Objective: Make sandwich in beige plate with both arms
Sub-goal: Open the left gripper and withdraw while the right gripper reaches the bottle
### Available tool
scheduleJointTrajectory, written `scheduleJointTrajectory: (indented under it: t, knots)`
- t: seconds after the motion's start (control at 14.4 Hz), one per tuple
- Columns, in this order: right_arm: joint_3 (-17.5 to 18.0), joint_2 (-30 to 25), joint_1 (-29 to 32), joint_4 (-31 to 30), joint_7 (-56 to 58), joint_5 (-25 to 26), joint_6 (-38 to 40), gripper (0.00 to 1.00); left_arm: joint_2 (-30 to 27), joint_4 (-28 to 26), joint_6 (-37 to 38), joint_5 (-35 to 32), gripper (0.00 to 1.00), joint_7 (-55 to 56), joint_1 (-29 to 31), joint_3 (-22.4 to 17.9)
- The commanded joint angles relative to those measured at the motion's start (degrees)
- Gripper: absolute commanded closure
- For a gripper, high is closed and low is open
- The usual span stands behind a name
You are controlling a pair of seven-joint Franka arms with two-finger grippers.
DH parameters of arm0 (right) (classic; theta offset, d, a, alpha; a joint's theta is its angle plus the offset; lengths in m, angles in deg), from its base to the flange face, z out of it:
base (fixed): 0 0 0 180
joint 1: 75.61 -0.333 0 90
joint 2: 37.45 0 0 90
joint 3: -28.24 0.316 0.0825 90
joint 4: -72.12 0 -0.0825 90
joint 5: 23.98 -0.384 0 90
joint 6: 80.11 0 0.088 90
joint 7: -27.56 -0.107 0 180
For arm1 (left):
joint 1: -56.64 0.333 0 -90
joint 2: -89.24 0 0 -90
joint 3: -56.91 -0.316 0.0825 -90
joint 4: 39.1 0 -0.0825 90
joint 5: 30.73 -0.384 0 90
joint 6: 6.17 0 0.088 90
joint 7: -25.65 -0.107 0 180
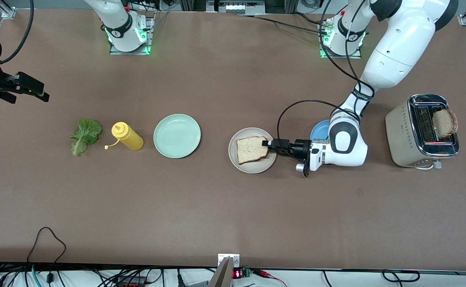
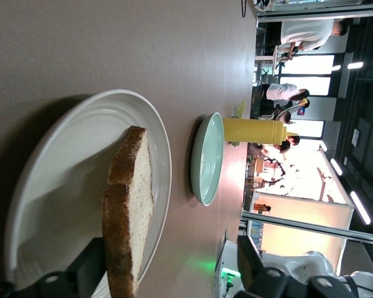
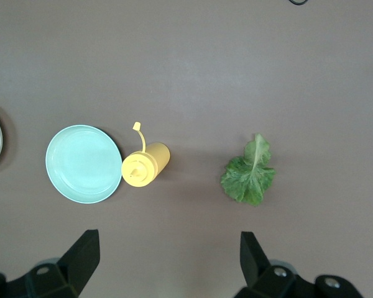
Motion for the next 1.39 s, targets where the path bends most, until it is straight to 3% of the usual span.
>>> scheduleJointTrajectory:
  t: [0.0,0.21,0.56,0.76,0.9,1.18,1.32]
  knots:
    - [0.5,-0.7,0.6,-0.7,1.8,-1.0,0.6,0.0,-3.7,-0.6,0.6,-5.5,0.0,0.7,1.6,-0.3]
    - [0.1,-0.9,2.0,-2.4,9.8,-4.5,0.4,0.0,-7.2,-0.6,1.8,-12.6,0.0,6.6,1.9,-0.4]
    - [-0.1,-2.1,8.5,-9.4,26.3,-14.1,-2.6,0.0,-12.0,0.1,1.8,-31.3,0.0,18.2,1.9,-0.6]
    - [-0.1,-3.0,12.8,-18.7,45.4,-22.4,-9.0,0.0,-13.4,1.2,1.8,-51.5,0.0,26.3,2.2,-1.4]
    - [-0.2,-2.9,15.0,-23.1,54.6,-26.7,-11.3,0.0,-13.9,2.1,2.1,-61.2,0.0,31.4,2.1,-1.4]
    - [-0.4,-2.2,17.4,-31.3,75.3,-37.2,-15.7,0.0,-16.3,4.8,9.5,-69.8,0.0,36.5,2.1,-1.4]
    - [-0.4,-0.5,18.5,-35.8,90.8,-45.0,-17.9,0.0,-18.2,7.3,13.3,-73.0,0.0,38.7,2.1,-1.5]
